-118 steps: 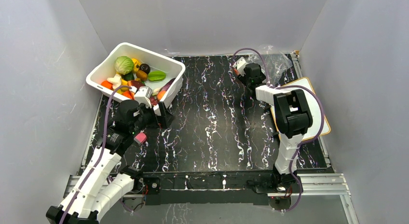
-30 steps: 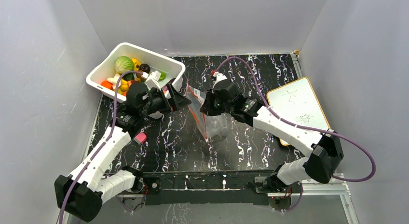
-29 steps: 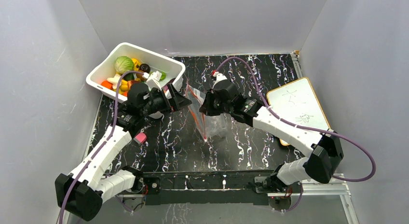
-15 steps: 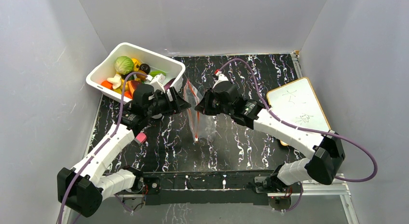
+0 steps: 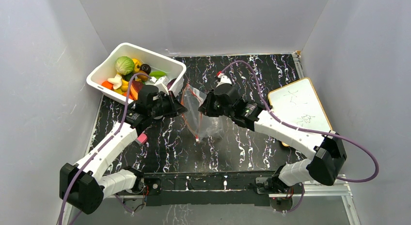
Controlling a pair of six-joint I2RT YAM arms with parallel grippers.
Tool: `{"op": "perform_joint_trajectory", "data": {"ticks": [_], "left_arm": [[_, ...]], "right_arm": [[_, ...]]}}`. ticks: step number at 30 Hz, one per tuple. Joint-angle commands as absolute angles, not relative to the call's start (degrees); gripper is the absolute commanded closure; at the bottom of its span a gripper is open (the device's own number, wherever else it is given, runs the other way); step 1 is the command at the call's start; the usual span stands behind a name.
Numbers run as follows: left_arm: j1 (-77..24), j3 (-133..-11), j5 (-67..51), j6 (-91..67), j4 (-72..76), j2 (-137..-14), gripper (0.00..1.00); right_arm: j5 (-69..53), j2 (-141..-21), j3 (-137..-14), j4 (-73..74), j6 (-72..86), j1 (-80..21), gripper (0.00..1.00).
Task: Place the food in the zip-top bag and seal the zipper
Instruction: Open the zipper of the food storage bag.
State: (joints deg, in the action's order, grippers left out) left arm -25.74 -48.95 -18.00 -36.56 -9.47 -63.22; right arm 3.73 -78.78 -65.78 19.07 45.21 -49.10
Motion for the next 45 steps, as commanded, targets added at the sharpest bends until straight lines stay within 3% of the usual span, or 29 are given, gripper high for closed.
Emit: {"op": "perform_joint_trajectory", "data": {"ticks": [1,5,14,17,20,21,30,39,41,45], "left_arm": [[-26.1,-50.7,-20.2,-37.2,-9.5,-61.8,1.00],[-26.1,-50.7,-22.1,-39.1,-7.6,-61.0,1.00],[-26.1,-51.5,-23.5,-41.1,-6.9,-60.2,1.00],[-26.1,-51.1,-23.4,-41.1,-6.9,-59.6,1.00],[-26.2,-51.0,-22.5,-39.5,-8.6,-59.1,1.00],[-26.1,-51.1,-20.5,-38.7,-10.1,-58.9,1.00],[-26.1,-56.0,-7.9,-31.4,-26.5,-61.7,1.00],[-26.1,-56.9,-12.9,-32.8,-21.5,-60.0,1.00],[-26.2,-56.7,-13.1,-32.8,-19.9,-59.2,0.91],[-26.1,-57.4,-10.3,-30.3,-19.5,-59.0,0.47]], "right_arm": [[11.4,-77.2,-67.8,22.3,41.1,-50.4,0.87],[14.0,-77.2,-69.1,24.2,40.7,-52.4,0.74],[15.8,-78.6,-70.3,24.3,40.0,-53.8,0.72],[18.1,-77.8,-70.2,24.0,39.6,-53.9,0.80],[21.7,-76.3,-69.1,23.1,38.6,-53.9,0.98],[23.4,-75.7,-69.1,23.7,38.1,-53.8,1.00],[35.9,-66.8,-70.3,33.5,34.4,-53.9,1.00],[26.0,-63.5,-65.8,28.7,36.7,-53.9,1.00],[25.1,-63.5,-63.4,25.3,37.1,-53.9,1.00],[25.0,-65.5,-63.2,23.9,35.5,-53.9,1.00]]}}
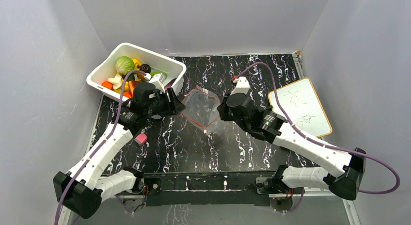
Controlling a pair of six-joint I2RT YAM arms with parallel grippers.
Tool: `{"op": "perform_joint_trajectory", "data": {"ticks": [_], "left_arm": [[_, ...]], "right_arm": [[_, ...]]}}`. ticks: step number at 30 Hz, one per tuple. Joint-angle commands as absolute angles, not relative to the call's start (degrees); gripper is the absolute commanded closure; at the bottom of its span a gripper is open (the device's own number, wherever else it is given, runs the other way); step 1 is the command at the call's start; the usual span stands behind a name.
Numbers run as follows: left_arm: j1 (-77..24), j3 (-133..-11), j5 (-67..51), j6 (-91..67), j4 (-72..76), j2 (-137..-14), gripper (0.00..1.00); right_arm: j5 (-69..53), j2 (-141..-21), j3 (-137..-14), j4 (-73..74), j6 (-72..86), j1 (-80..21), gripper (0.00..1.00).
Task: Place the food in the zip-top bag and seal the zipper
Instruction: Open the zipper of the food storage bag, then pick up the fake vegetable from the bin.
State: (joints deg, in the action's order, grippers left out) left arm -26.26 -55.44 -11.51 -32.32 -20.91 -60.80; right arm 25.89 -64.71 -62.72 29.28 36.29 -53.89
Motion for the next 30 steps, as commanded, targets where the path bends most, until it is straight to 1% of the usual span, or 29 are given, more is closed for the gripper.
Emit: {"op": "perform_joint_trajectory", "data": {"ticks": [1,2,5,7,8,15,19,21,27,30], "left_arm": [[-26.1,-58.2,-8.9,-29.9,-20.4,-59.2,0.39],[-26.1,-59.1,-7.3,-29.6,-21.5,-59.5,0.33],[-26.1,-62.4,-3.6,-28.3,-25.0,-61.0,0.21],[-26.1,-64.2,-1.2,-27.6,-26.9,-61.6,0.06],[-26.1,-65.2,0.2,-27.3,-27.5,-61.8,0.02],[-26.1,-68.2,8.3,-24.6,-29.6,-63.2,0.02],[-25.7,-70.6,12.1,-22.1,-31.8,-67.6,0.02],[-25.0,-72.1,14.3,-20.4,-32.3,-70.0,0.04],[-17.2,-75.4,19.6,-15.8,-29.4,-76.8,0.07],[-13.7,-75.5,23.3,-11.5,-24.6,-80.1,0.06]], "right_arm": [[25.3,-65.9,-63.6,24.2,35.3,-53.9,1.00],[25.8,-66.3,-63.9,24.7,35.0,-53.9,1.00],[26.9,-66.4,-65.2,26.1,33.7,-53.8,1.00],[28.1,-65.7,-65.9,27.1,32.9,-53.8,1.00],[28.7,-65.2,-66.1,27.7,32.4,-53.9,1.00],[29.6,-62.8,-67.0,30.8,31.6,-53.8,1.00],[26.8,-62.6,-67.1,31.3,31.9,-53.8,1.00],[25.4,-62.9,-67.2,31.2,31.4,-53.8,1.00],[23.0,-63.9,-68.3,31.0,29.8,-53.9,1.00],[22.3,-64.8,-69.2,30.7,29.6,-53.8,1.00]]}}
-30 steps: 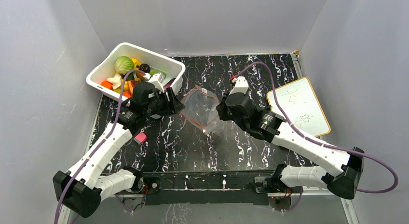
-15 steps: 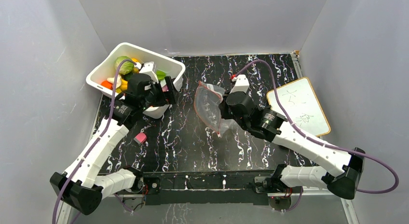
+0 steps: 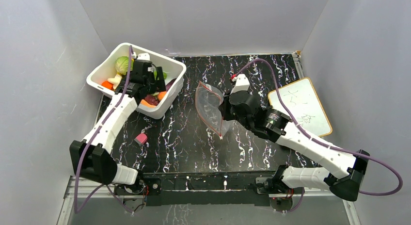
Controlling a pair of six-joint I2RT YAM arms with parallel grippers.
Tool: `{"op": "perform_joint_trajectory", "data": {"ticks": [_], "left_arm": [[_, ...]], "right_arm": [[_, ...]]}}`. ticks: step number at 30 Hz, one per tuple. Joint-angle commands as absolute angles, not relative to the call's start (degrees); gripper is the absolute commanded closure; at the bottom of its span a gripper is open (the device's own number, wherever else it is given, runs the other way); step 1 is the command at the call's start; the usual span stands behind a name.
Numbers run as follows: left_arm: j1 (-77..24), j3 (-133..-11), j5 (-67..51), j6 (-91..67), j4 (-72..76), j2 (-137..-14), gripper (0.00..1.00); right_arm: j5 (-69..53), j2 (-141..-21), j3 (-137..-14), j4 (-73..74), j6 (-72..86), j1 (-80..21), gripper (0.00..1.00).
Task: Place the food in the zip-top bag and seal the zipper
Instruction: Pick up the fake vegetable from the bin.
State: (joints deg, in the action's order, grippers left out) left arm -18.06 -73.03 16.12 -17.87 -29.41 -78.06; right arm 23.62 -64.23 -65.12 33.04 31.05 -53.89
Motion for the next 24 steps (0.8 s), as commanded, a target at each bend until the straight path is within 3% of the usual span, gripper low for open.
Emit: {"op": "perform_joint_trajectory", "data": {"ticks": [1,7,15,24], "left_arm": [[-13.2,-75.2,24.7,-9.3,-22.6,-81.1,0.05],[-9.7,-73.8,28.7,6.8,-6.9,-87.2,0.03],[-2.9,-87.1,29.3,9.1,-7.6,-103.8,0.02],[0.5,-93.4,26.6,13.2,-1.5,-112.6,0.02]], "right_arm": [[22.1,-65.4,-69.7,30.9,29.4,-53.8,1.00],[20.7,-69.2,-73.1,31.2,27.2,-53.8,1.00],[22.7,-71.1,-75.5,33.3,27.9,-53.8,1.00],[24.2,-72.1,-76.9,32.8,28.3,-53.8,1.00]]}}
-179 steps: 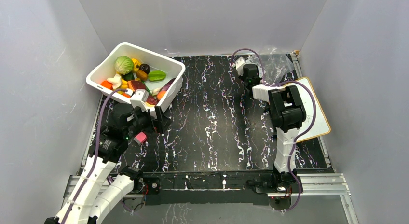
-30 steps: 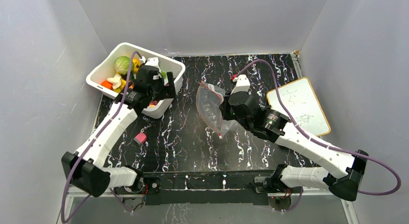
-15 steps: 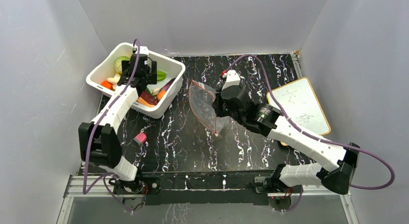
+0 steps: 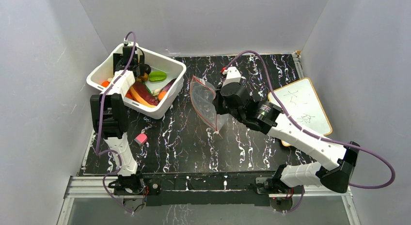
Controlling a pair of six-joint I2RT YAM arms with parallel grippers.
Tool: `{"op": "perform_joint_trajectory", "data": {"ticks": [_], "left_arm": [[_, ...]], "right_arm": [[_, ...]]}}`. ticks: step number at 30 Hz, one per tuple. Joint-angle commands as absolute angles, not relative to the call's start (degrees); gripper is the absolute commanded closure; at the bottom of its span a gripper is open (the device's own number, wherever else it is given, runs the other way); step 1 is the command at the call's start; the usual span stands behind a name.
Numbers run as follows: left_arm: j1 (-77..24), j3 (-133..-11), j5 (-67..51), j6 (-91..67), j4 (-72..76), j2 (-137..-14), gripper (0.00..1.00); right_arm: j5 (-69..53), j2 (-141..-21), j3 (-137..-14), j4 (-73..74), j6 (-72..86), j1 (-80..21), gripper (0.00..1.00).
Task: Place the food in the zip-top bag and seal the zipper
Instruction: Pick up the fake vegetable from the bin.
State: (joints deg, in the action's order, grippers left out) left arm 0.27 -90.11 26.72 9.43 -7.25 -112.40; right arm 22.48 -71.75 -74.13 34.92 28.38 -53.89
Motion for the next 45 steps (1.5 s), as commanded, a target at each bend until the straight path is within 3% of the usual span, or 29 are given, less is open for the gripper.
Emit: {"op": "perform_joint_trajectory", "data": {"ticks": [1,7,12,21,29,34,45], "left_arm": [[0.5,-94.0,26.9,13.8,-0.8,-113.5,0.02],[1.0,-101.4,27.2,15.2,-0.6,-121.8,0.02],[1.8,-113.1,35.8,15.6,-4.2,-131.1,0.02],[2.1,-109.3,39.8,16.2,0.4,-132.8,0.02],[1.8,-107.1,34.2,11.8,-4.5,-126.5,0.24],[0.5,-100.5,30.4,9.1,-8.5,-117.4,0.54],[-0.6,-89.6,15.1,-4.8,-18.9,-96.6,0.54]], "right_arm": [[24.3,-72.2,-77.1,32.9,28.0,-53.7,1.00],[25.8,-72.2,-77.5,33.1,26.2,-53.8,1.00],[25.1,-72.1,-77.4,32.5,25.6,-53.8,1.00],[26.1,-71.2,-77.7,32.6,24.6,-53.8,1.00],[25.9,-68.4,-74.5,29.8,24.8,-53.8,1.00],[24.9,-65.0,-67.3,25.6,26.4,-53.8,1.00],[23.0,-65.1,-68.6,28.5,27.6,-53.8,1.00]]}}
